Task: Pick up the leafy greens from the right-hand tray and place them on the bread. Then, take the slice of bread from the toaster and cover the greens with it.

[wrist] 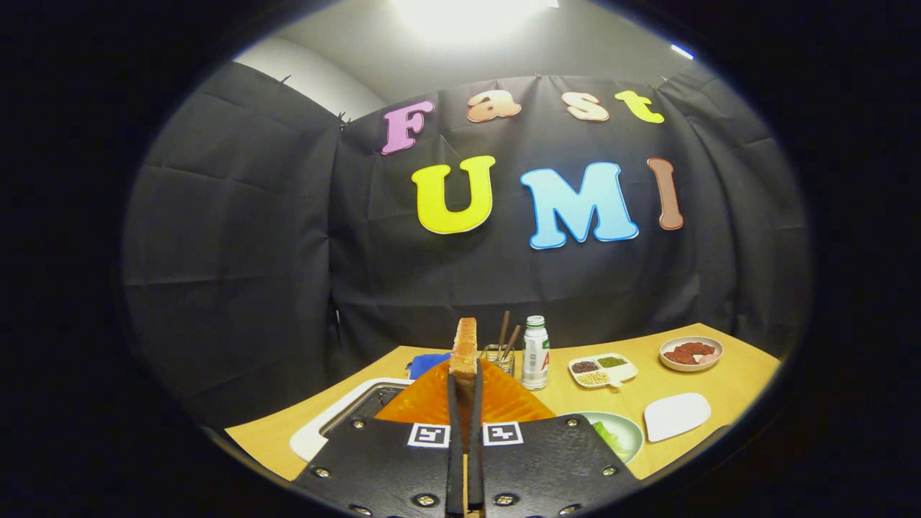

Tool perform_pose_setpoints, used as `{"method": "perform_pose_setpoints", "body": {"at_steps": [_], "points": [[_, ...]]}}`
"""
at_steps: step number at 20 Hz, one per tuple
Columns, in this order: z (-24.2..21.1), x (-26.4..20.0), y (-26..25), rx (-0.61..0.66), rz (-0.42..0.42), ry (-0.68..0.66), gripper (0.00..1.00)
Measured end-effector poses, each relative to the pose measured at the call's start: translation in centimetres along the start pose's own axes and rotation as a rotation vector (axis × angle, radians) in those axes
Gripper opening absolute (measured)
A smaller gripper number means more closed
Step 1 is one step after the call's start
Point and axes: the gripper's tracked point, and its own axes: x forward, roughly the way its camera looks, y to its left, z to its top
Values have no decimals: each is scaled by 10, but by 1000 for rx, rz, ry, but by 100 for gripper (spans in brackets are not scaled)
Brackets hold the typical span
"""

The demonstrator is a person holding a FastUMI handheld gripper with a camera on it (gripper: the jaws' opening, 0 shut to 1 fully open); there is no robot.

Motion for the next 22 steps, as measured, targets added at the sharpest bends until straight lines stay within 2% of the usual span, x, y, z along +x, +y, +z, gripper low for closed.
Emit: {"method": "perform_pose_setpoints", "body": {"at_steps": [9,14,17,22], "points": [[-13,-9,-41,-78,-35,10,2],[-21,-14,-75,-136,-95,-7,2],[-37,-10,-95,-165,-127,34,2],[-56,-8,-107,-125,-98,66,2]]}}
